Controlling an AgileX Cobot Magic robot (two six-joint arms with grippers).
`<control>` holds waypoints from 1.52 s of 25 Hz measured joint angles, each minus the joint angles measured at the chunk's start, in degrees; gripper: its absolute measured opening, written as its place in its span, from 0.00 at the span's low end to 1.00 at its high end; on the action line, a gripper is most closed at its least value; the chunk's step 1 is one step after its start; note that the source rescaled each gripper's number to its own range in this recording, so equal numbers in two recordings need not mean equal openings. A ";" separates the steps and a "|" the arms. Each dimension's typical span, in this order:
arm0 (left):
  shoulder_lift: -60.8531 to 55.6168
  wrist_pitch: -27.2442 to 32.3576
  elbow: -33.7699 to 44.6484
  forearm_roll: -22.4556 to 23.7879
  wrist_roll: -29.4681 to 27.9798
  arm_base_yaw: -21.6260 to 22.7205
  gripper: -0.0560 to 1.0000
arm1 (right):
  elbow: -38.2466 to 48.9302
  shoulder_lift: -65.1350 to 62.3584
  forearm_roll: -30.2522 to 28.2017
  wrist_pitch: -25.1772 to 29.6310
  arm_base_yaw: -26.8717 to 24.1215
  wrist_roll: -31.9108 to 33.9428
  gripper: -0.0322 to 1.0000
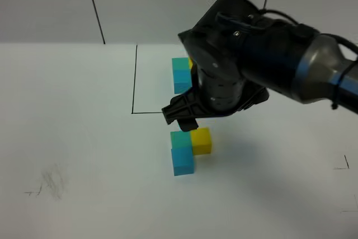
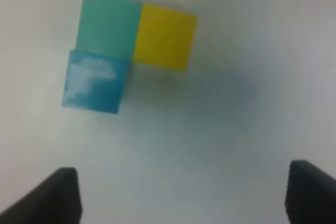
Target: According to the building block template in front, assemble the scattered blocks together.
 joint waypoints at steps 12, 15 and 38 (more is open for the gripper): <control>0.00 0.00 0.00 0.00 0.00 0.00 0.67 | 0.00 -29.18 -8.59 0.36 -24.11 -24.56 1.00; 0.00 0.00 0.00 0.00 0.00 0.00 0.67 | 0.00 -36.33 -7.95 0.43 -34.19 -35.78 1.00; 0.00 0.00 0.00 0.00 0.00 0.00 0.67 | 48.74 -105.20 10.88 -2.06 -45.23 -34.35 1.00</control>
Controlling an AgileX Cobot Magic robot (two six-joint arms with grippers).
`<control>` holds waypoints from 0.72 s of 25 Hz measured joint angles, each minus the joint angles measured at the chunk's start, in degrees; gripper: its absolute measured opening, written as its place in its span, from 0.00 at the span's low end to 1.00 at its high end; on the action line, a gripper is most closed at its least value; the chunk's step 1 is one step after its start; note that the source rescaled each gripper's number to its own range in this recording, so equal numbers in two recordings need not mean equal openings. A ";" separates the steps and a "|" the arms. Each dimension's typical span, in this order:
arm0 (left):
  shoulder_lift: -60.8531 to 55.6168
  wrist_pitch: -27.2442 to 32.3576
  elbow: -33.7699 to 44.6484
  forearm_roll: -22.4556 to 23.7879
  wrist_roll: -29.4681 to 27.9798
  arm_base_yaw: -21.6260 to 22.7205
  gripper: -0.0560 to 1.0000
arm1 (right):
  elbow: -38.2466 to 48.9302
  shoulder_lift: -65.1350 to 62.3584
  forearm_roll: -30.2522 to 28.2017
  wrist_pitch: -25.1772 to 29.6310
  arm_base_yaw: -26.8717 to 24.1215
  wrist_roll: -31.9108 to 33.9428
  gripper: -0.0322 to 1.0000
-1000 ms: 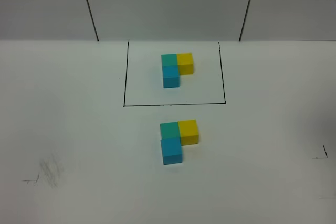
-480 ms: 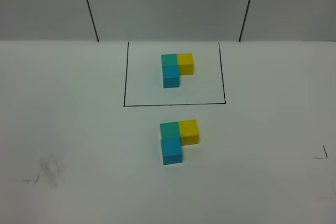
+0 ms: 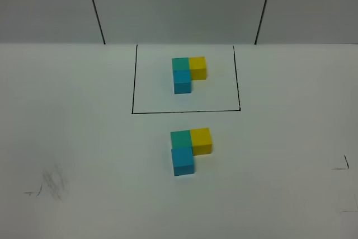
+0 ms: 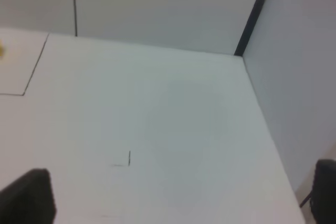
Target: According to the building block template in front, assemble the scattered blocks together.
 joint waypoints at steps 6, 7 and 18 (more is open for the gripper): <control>0.00 0.00 0.00 0.00 0.00 0.00 0.67 | 10.31 -0.39 2.04 -3.26 0.00 3.51 1.00; 0.00 0.00 0.00 0.00 0.00 0.00 0.67 | 11.62 -0.39 2.30 -3.68 0.00 3.51 1.00; 0.00 0.00 0.00 0.00 0.00 0.00 0.67 | 16.09 -0.39 4.31 -5.69 0.00 2.50 0.95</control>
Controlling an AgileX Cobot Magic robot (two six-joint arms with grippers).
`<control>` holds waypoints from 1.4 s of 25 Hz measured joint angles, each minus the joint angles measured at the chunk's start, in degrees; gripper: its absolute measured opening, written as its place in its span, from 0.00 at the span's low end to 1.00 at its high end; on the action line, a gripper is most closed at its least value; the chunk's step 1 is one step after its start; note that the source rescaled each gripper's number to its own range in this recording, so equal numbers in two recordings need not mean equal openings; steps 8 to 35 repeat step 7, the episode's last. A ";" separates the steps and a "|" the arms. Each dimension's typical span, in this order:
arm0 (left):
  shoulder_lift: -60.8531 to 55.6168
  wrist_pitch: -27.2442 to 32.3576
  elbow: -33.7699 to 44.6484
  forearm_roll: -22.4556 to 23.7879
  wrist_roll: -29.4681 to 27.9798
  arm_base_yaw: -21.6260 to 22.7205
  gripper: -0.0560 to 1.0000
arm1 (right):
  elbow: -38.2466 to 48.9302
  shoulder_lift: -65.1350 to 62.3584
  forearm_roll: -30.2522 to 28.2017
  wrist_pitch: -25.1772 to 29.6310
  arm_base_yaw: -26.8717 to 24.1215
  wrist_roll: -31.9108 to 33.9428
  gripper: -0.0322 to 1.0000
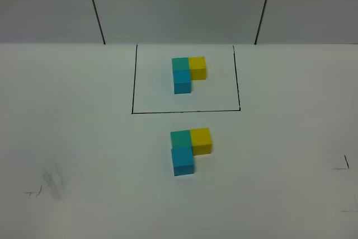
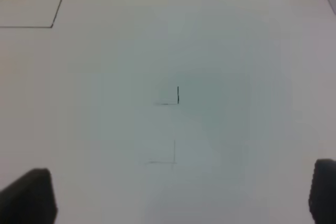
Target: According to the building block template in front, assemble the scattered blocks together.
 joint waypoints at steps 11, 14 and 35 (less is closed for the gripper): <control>0.00 0.00 0.00 0.00 0.00 0.00 0.67 | 0.00 0.00 0.00 -0.05 0.00 -0.33 0.65; 0.00 0.00 0.00 0.00 0.00 0.00 0.67 | 0.00 0.00 0.00 -0.05 0.00 -0.33 0.65; 0.00 0.00 0.00 0.00 0.00 0.00 0.67 | 0.00 0.00 0.00 -0.05 0.00 -0.33 0.65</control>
